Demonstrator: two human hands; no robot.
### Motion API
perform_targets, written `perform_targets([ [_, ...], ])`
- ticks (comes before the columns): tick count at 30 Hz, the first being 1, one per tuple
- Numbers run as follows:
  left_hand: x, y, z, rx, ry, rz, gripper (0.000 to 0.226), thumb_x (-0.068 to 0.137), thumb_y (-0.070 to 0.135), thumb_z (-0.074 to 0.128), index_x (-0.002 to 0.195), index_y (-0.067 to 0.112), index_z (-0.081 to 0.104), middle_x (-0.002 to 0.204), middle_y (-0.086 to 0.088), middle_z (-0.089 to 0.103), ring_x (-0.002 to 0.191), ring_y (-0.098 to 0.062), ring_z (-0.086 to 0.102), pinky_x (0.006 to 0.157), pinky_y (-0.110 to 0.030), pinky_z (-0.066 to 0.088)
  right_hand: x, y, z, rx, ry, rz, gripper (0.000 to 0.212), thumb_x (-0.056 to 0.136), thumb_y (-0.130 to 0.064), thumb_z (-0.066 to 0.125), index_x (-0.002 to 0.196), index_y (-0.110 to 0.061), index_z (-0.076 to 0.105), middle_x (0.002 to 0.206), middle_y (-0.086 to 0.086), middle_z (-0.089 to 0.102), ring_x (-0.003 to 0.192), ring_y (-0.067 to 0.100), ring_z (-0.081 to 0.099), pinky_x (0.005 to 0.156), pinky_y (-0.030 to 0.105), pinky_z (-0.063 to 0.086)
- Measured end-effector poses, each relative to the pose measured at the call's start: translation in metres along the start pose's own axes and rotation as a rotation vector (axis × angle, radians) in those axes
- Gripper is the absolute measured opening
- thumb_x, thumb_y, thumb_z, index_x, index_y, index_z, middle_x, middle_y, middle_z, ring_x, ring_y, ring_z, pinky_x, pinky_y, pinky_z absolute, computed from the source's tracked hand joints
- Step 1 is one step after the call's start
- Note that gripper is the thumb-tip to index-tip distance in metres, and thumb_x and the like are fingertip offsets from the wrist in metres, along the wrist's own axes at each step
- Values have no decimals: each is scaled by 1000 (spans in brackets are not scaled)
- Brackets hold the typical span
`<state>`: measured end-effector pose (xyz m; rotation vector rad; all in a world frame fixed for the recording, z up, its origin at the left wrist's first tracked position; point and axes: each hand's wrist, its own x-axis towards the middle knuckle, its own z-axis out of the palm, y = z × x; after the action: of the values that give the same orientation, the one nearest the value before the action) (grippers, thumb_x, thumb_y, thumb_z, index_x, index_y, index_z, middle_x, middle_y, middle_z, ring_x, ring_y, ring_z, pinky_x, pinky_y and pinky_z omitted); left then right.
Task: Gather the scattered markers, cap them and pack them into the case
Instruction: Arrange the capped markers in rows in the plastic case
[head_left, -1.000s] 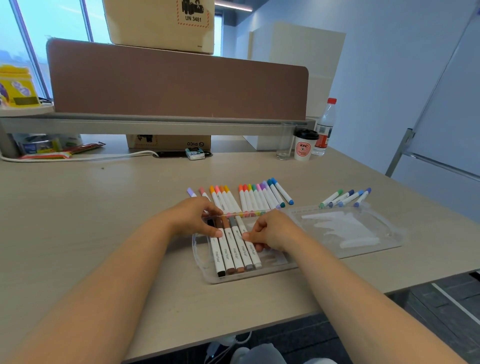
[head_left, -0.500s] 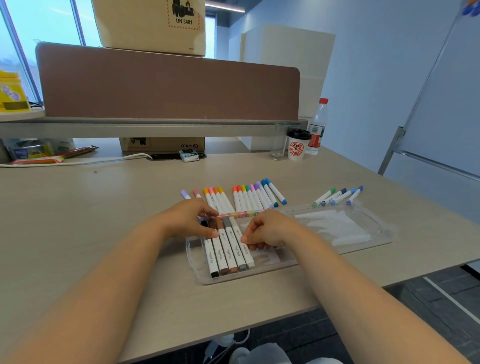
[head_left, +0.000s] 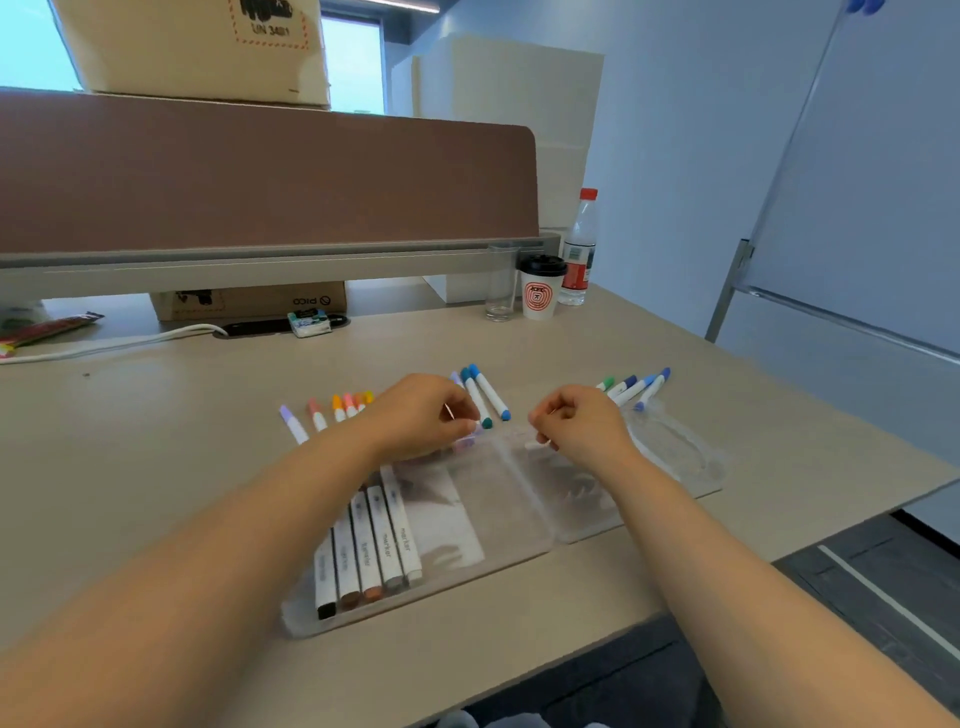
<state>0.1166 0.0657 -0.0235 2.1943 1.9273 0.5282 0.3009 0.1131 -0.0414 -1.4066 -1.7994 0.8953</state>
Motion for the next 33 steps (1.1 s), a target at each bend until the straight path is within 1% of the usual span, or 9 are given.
perform_targets([
  [3, 27, 11, 18, 21, -44, 51, 21, 90, 31, 57, 107, 23, 67, 102, 9, 64, 88, -4, 54, 81, -20, 41, 22, 25, -25, -34, 99, 2, 17, 87, -9, 57, 73, -18, 60, 70, 0, 66, 73, 15, 60, 71, 25, 46],
  [6, 46, 13, 30, 47, -88, 82, 21, 88, 30, 60, 106, 23, 68, 101, 8, 65, 82, -3, 53, 76, -16, 40, 46, 40, -39, -174, 135, 9, 24, 91, -6, 46, 100, -17, 66, 98, 5, 67, 82, 15, 56, 67, 18, 41],
  [10, 52, 9, 38, 43, -96, 86, 14, 87, 27, 62, 98, 24, 71, 89, 12, 61, 77, -1, 52, 69, -12, 38, 80, 46, -43, -390, 91, 65, 36, 90, -4, 46, 121, -16, 61, 119, 8, 63, 106, 26, 59, 90, 29, 47],
  [14, 48, 5, 39, -15, -86, 70, 15, 88, 26, 61, 100, 23, 71, 97, 9, 63, 84, -4, 55, 79, -18, 46, 100, 41, -39, -690, -57, 170, 23, 88, -11, 51, 108, -11, 63, 103, 8, 67, 94, 28, 64, 81, 32, 53],
  [17, 47, 2, 38, -43, -127, 57, 20, 89, 25, 59, 106, 24, 70, 103, 9, 62, 91, -6, 57, 84, -17, 46, 110, 40, -35, -723, -75, 201, 8, 87, -17, 53, 90, -11, 59, 77, 4, 60, 76, 26, 62, 67, 29, 48],
  [21, 45, 0, 35, -76, -176, 49, 20, 90, 22, 59, 107, 24, 69, 101, 13, 58, 95, -7, 56, 82, -13, 43, 118, 36, -31, -762, -111, 236, 13, 83, -22, 58, 73, -14, 55, 68, 4, 55, 56, 20, 51, 59, 26, 42],
  [25, 43, -6, 31, -121, -214, 53, 22, 89, 16, 61, 107, 25, 70, 101, 20, 54, 98, -2, 55, 81, -7, 41, 123, 29, -26, -761, -166, 292, 9, 79, -24, 65, 79, -15, 64, 72, 4, 55, 60, 20, 53, 60, 28, 44],
  [29, 43, -6, 33, -137, -174, 53, 23, 87, 11, 61, 105, 22, 71, 99, 18, 57, 96, -2, 57, 78, -5, 42, 127, 28, -23, -699, -163, 341, 18, 78, -17, 66, 62, -15, 58, 67, 3, 58, 70, 23, 58, 67, 27, 46],
  [33, 43, -8, 34, -162, -151, 49, 22, 86, 11, 63, 103, 22, 71, 102, 13, 64, 91, 0, 58, 76, -5, 43, 124, 30, -20, -550, -42, 326, 5, 77, -16, 65, 78, -12, 61, 63, 1, 62, 56, 18, 59, 53, 23, 43],
])
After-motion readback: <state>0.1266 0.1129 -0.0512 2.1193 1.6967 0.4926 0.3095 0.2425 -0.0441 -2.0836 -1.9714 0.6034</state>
